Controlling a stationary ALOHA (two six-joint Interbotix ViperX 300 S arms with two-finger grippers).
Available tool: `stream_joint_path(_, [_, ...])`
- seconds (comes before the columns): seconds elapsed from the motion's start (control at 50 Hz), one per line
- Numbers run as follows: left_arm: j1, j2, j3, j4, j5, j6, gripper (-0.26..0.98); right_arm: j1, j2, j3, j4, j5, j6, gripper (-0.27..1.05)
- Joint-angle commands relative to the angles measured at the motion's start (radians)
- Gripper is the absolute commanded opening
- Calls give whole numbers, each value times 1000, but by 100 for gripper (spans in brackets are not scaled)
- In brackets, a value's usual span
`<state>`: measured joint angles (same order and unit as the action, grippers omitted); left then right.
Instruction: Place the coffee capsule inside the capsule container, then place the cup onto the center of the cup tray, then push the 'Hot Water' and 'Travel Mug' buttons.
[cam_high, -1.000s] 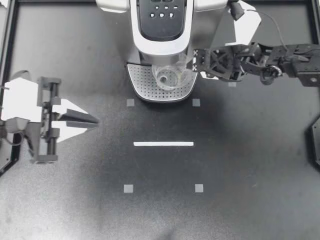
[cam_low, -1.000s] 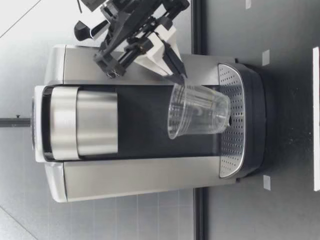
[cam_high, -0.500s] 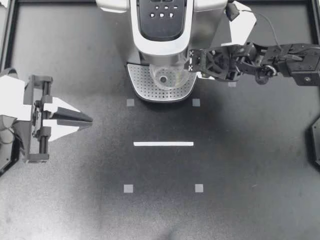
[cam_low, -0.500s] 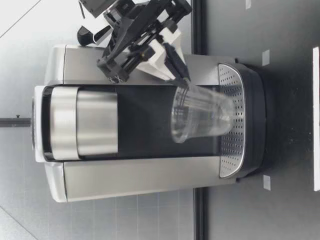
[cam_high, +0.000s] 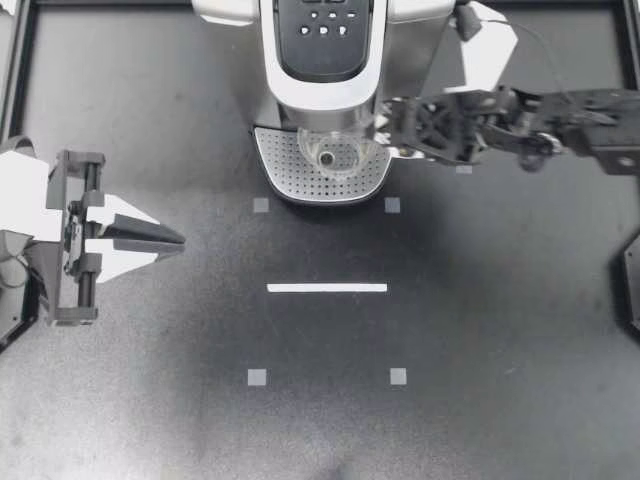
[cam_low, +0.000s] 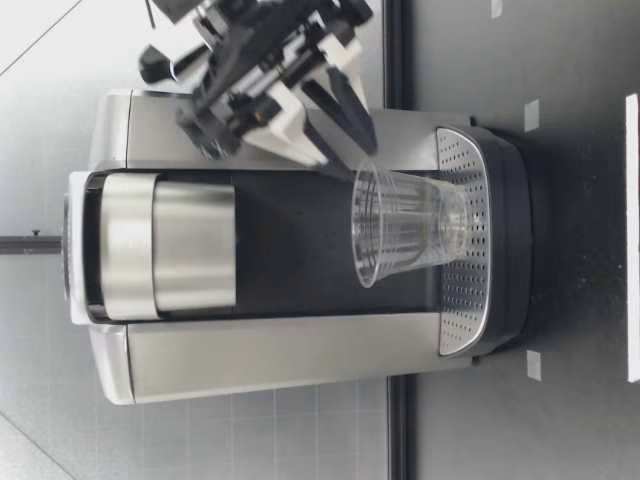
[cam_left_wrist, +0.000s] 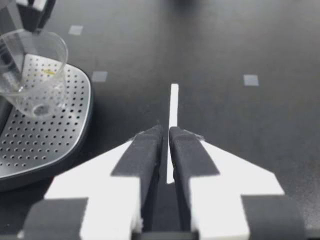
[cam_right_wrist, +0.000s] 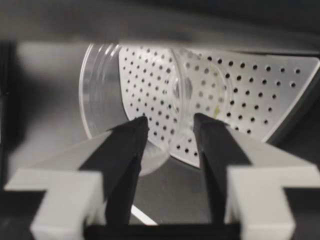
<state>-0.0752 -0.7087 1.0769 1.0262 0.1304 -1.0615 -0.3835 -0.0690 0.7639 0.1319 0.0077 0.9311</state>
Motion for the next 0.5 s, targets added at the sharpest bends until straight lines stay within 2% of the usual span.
stream_joint_path(0.0, [2,-3,-17,-2,-2,-2,16,5,-58,11,-6,-9,-3,49])
stream_joint_path(0.14, [2,-3,-23,-2,-2,-2,16,5,-132,64,-46,-9,-17,49])
stream_joint_path(0.26, [2,2,-41,-2,-6,-3,16,15,-210,106,-163,-26,-64,49])
stream_joint_path(0.48, [3,29,-91,-23,-66,-6,16,150,-311,160,-388,-222,-209,49])
